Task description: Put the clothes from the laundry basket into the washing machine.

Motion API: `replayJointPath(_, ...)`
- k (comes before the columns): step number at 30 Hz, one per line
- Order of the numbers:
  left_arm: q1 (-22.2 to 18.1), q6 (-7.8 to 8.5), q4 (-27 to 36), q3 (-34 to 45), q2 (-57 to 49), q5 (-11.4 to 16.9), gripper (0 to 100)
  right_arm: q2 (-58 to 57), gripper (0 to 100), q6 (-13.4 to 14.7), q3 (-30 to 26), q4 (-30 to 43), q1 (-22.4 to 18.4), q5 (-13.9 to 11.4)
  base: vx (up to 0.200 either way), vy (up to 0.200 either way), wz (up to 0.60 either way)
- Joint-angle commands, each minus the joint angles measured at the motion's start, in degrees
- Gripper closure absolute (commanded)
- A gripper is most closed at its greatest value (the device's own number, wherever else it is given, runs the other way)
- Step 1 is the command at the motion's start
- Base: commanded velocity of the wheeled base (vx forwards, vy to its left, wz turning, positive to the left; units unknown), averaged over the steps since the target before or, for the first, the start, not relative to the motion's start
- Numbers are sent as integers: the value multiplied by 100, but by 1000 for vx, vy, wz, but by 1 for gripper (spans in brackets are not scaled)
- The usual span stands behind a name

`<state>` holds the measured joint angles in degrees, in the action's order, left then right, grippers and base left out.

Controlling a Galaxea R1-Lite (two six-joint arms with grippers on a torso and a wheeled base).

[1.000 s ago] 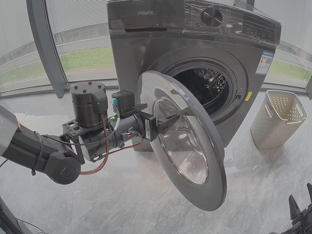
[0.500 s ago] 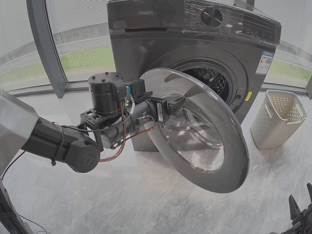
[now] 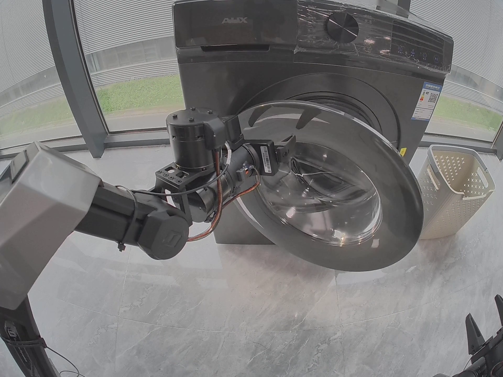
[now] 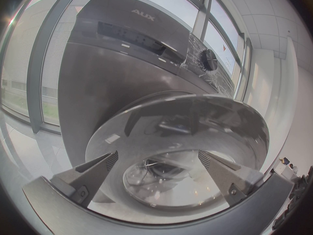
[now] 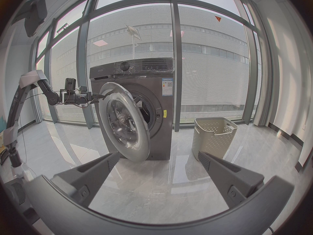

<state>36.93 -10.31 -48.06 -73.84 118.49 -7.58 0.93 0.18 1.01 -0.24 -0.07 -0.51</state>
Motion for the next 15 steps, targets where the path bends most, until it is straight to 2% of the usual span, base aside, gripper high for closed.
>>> replayJointPath(1,16,-50,42,212,-81,-15,0,-93,0,-1,-101,-2,-1,-2,0,0,0)
replayJointPath(3,43,-41,68,572,-432,-15,0,-93,0,-1,-101,-2,-1,-2,0,0,0)
replayJointPath(4,87,-6,103,1565,-1276,20,0,-93,0,-1,-101,-2,-1,-2,0,0,0)
replayJointPath(5,104,12,121,2075,-1759,55,0,-93,0,-1,-101,-2,-1,-2,0,0,0)
replayJointPath(9,96,29,174,3543,-3139,90,0,-93,0,-1,-101,-2,-1,-2,0,0,0)
replayJointPath(11,78,117,235,4290,-4001,108,0,-93,0,-1,-101,-2,-1,-2,0,0,0)
replayJointPath(14,-10,399,473,5151,-5134,108,0,-93,0,-1,-101,-2,-1,-2,0,0,0)
replayJointPath(15,-36,442,525,5301,-5337,108,0,-93,0,-1,-101,-2,-1,-2,0,0,0)
